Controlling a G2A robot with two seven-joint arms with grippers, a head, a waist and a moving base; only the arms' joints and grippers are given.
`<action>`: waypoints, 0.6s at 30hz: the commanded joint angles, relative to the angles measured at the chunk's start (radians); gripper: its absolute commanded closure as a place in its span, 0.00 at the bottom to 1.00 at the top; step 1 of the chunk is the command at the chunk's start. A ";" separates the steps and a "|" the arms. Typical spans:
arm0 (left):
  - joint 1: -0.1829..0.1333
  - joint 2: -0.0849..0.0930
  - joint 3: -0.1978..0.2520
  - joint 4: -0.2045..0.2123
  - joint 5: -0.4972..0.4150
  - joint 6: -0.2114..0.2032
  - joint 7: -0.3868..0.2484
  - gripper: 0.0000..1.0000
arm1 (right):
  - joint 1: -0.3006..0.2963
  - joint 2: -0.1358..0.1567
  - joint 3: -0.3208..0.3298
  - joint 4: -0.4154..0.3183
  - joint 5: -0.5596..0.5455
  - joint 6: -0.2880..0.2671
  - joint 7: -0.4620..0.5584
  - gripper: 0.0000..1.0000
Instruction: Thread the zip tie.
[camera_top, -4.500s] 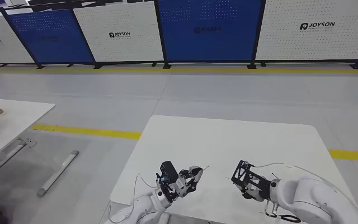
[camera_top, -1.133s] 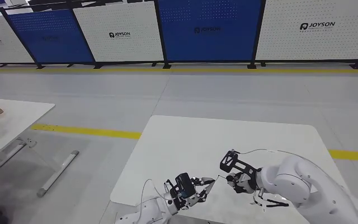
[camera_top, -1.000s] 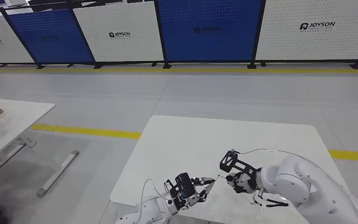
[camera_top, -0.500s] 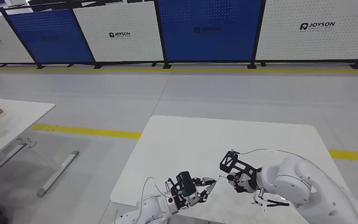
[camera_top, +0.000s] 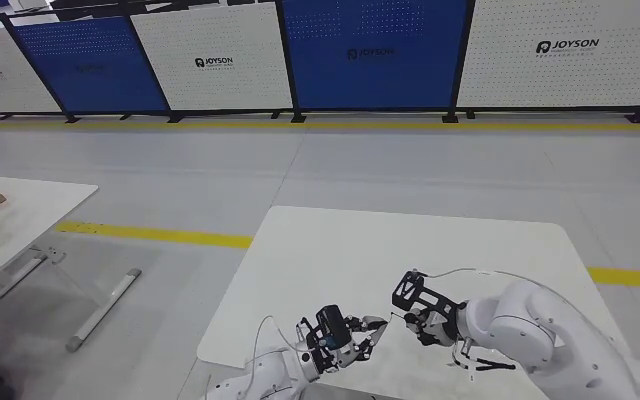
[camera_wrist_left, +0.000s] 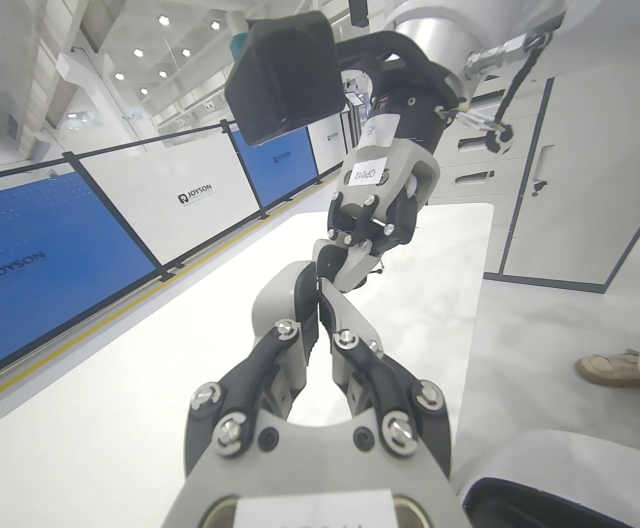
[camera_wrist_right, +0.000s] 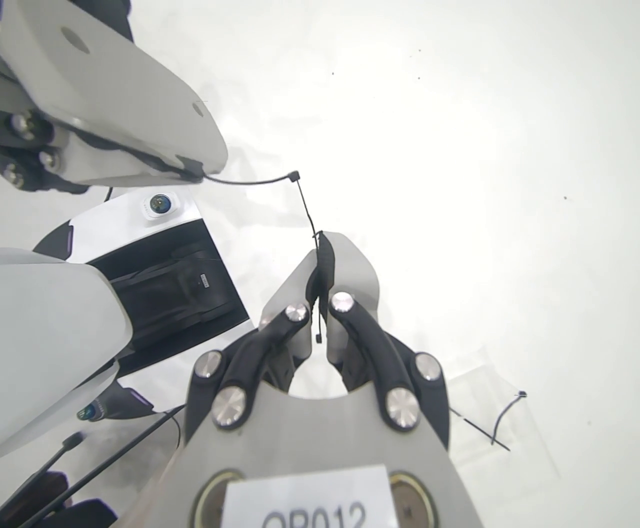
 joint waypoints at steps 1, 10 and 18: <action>-0.002 0.000 -0.004 -0.003 -0.003 0.003 -0.004 1.00 | -0.005 0.000 0.005 -0.003 -0.003 -0.003 -0.001 1.00; -0.003 -0.002 -0.008 -0.005 -0.007 0.016 -0.007 0.80 | -0.016 -0.003 0.019 -0.008 -0.004 -0.006 0.010 1.00; -0.002 -0.002 -0.013 0.001 0.002 0.029 -0.004 0.74 | -0.021 -0.008 0.028 -0.011 -0.001 -0.002 0.015 1.00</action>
